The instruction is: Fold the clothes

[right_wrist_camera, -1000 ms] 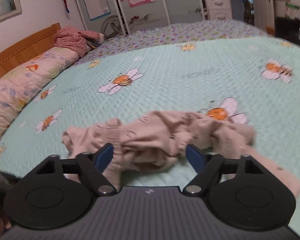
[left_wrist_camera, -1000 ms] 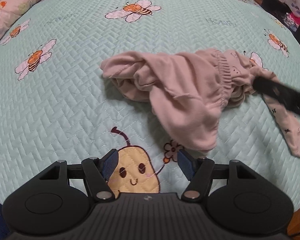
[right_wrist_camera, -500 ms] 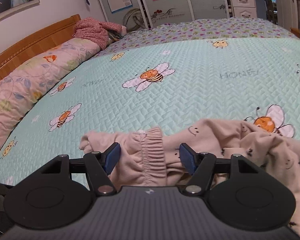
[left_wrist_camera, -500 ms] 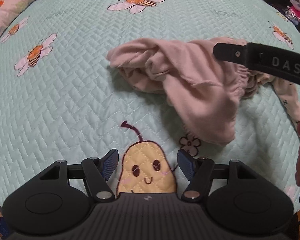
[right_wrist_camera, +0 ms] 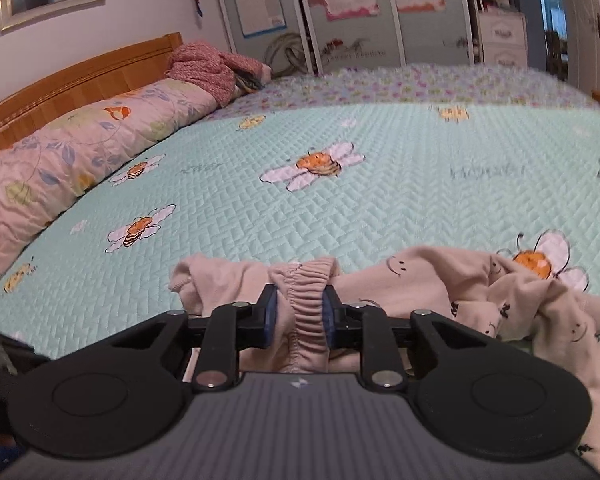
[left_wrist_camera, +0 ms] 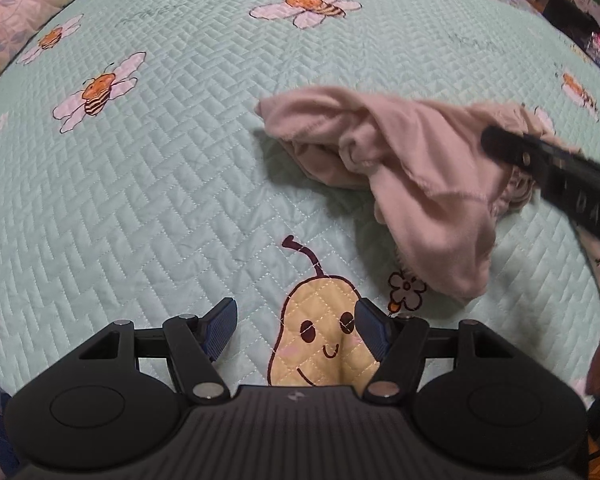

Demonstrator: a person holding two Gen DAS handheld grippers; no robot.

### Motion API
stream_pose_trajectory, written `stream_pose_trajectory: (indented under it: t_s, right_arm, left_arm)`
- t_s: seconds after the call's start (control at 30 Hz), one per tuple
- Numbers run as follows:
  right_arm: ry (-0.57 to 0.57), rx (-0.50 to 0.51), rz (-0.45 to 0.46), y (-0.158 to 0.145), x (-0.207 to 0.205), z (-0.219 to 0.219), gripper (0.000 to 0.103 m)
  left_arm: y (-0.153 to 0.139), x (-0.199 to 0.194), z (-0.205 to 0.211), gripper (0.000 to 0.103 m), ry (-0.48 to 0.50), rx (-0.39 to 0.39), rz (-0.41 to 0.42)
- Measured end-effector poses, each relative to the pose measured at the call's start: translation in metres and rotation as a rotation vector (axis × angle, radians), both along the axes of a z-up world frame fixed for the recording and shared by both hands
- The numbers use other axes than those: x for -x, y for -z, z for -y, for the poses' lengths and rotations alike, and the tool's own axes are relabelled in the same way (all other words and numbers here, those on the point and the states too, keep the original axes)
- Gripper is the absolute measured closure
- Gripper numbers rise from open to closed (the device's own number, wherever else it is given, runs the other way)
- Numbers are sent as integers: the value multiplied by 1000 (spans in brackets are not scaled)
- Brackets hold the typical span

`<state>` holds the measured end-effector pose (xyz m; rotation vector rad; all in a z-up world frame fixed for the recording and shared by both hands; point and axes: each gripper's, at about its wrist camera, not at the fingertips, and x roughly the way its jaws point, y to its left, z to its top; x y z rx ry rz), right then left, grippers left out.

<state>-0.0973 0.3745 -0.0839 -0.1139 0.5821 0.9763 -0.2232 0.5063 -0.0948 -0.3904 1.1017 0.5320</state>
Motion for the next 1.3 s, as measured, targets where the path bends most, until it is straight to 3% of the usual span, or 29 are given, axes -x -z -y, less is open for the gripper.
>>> stream_pose_trajectory:
  t_s: [0.07, 0.27, 0.37, 0.6, 0.7, 0.9, 1.3]
  right_arm:
    - [-8, -1, 33, -1, 9, 3, 93]
    - [-84, 9, 111, 1, 48, 12, 94]
    - [-151, 12, 126, 6, 73, 14, 94]
    - [-222, 15, 152, 13, 109, 29, 94]
    - [-234, 6, 112, 16, 111, 39, 98]
    - [-244, -2, 105, 14, 116, 44, 98]
    - [-238, 17, 26, 20, 106, 44, 98]
  left_arm:
    - [-7, 4, -2, 35, -1, 18, 22]
    - [-38, 13, -9, 35, 3, 73, 141]
    - [-43, 7, -1, 35, 43, 81, 150]
    - [-35, -8, 24, 35, 138, -9, 57]
    - [-36, -9, 26, 35, 156, 23, 78]
    - [-30, -27, 48, 35, 231, -87, 20]
    - [-10, -50, 67, 38, 269, -191, -78]
